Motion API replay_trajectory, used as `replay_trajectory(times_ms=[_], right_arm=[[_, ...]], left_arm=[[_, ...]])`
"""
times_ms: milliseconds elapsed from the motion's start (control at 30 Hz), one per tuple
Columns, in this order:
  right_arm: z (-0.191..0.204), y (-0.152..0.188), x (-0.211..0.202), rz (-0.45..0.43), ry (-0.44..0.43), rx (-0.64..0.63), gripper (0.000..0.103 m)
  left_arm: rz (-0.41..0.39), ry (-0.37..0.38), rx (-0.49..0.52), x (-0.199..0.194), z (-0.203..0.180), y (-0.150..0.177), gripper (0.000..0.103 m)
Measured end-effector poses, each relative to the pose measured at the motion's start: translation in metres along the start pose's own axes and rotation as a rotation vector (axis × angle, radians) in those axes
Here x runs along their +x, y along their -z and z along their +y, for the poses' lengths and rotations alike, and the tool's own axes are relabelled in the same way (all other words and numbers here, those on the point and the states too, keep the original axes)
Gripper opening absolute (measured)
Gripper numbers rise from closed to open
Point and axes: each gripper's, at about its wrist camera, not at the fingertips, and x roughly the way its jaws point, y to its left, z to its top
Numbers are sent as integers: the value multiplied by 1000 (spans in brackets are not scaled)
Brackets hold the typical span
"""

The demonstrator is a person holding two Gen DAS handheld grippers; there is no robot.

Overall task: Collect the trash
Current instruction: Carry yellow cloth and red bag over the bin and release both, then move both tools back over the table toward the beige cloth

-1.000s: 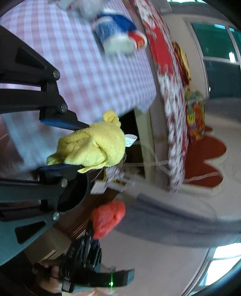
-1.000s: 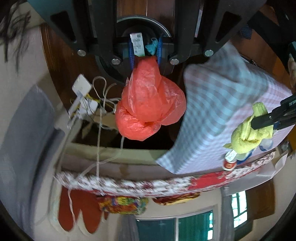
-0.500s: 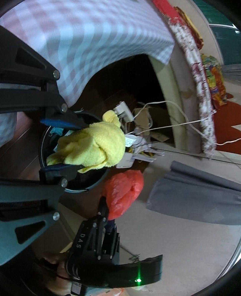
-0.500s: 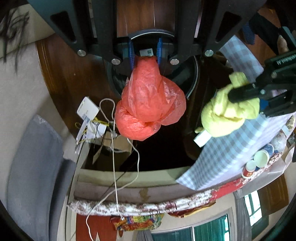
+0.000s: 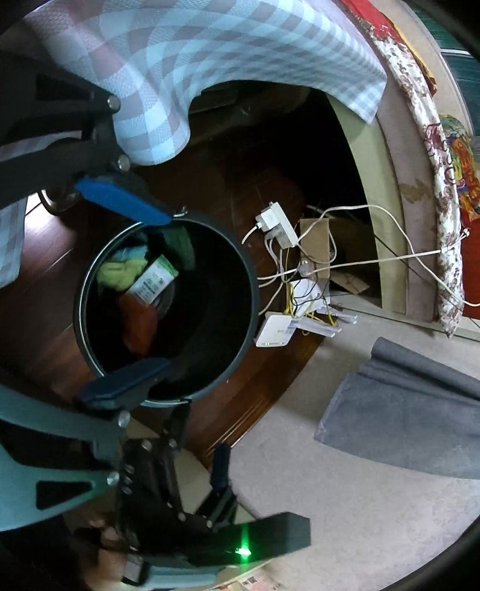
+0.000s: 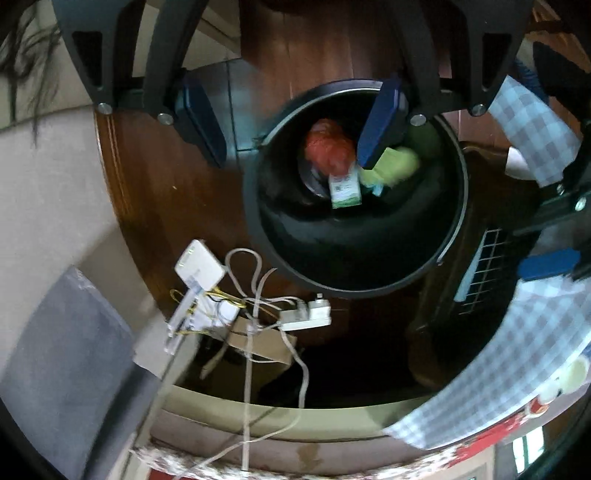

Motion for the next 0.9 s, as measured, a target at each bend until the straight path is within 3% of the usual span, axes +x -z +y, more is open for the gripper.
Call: replay_trajectory(times_ms=[100,267,500,900], right_arm=[[-11,-3,-5,-3,5,51,92],[-16,-7,-11,-17,22,70,98],[-16,-8,-22,-25,10,83,98],[-2,-19,-94,-161,-8,135,99]], left_arm=[[2,-5,11,3,-1,0,84],[-20,-17,36,-4,-7,-3,89],[-75,-50,48,-21,-11,-16,96],[-174,-102,28,-76,8,-25,97]])
